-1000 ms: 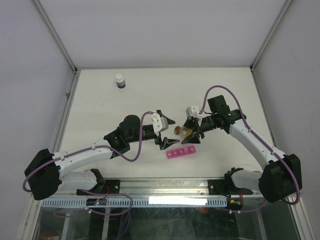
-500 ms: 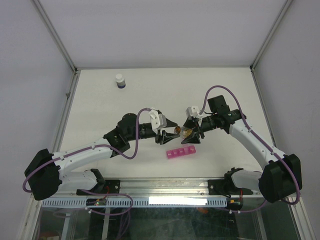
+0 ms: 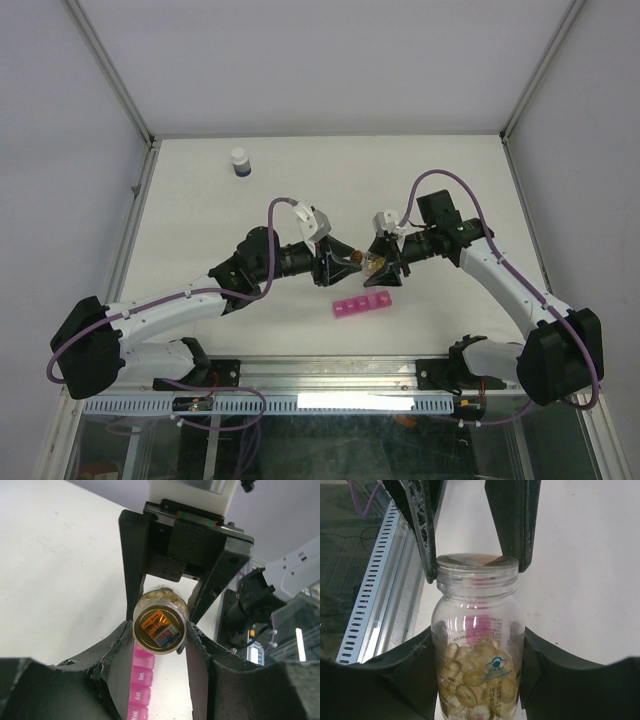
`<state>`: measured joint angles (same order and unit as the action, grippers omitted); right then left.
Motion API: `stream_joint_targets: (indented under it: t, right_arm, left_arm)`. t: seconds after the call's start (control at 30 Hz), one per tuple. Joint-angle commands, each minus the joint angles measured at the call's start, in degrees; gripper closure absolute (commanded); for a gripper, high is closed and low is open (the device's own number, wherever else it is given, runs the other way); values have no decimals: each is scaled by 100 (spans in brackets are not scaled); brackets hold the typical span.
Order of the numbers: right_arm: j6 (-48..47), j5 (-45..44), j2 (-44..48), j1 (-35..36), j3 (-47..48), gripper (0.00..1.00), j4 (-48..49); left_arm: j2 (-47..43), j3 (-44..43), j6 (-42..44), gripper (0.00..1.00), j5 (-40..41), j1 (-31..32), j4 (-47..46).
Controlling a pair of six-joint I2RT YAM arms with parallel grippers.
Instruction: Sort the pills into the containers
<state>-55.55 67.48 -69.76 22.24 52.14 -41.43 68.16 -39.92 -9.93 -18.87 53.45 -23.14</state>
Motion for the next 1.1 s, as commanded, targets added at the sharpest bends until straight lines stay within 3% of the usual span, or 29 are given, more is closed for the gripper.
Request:
stream_joint_targets:
  t: [0.0,0.07,0.17,0.3,0.47,0.63,0.83,0.93,1.07]
  right_arm:
    - [-17,214,73,44,243,100,193]
    - [19,217,61,46,237,100,207]
    - [50,221,66,47,250,100,216]
    - [68,238,67,29,252,100,231]
    - [75,265,90,13,251,100,224]
    - [69,274,94,8,249,100,222]
    - [-7,329,103,6,261,100,146]
    - [-82,374,127,8,268,100,96]
    - [-122,419,158,4,261,100,72]
  left_arm:
    - [-88,-411,-1454,96,1452,400,232]
    - [-93,-470,-1642,93,1748,500,404]
    - [-101,-514,-1822,80,1844,517,507]
    - [-172,-493,-1846,36,1661,517,397]
    - [-462,-338,-1578,3,1846,517,446]
    - [-960,-71,-953,1,1985,517,748]
    - [-1703,464,1330,1,520,483,320]
    - [-1539,363,2134,1,-101,319,334]
    - [-991,12,2311,2,-601,-61,421]
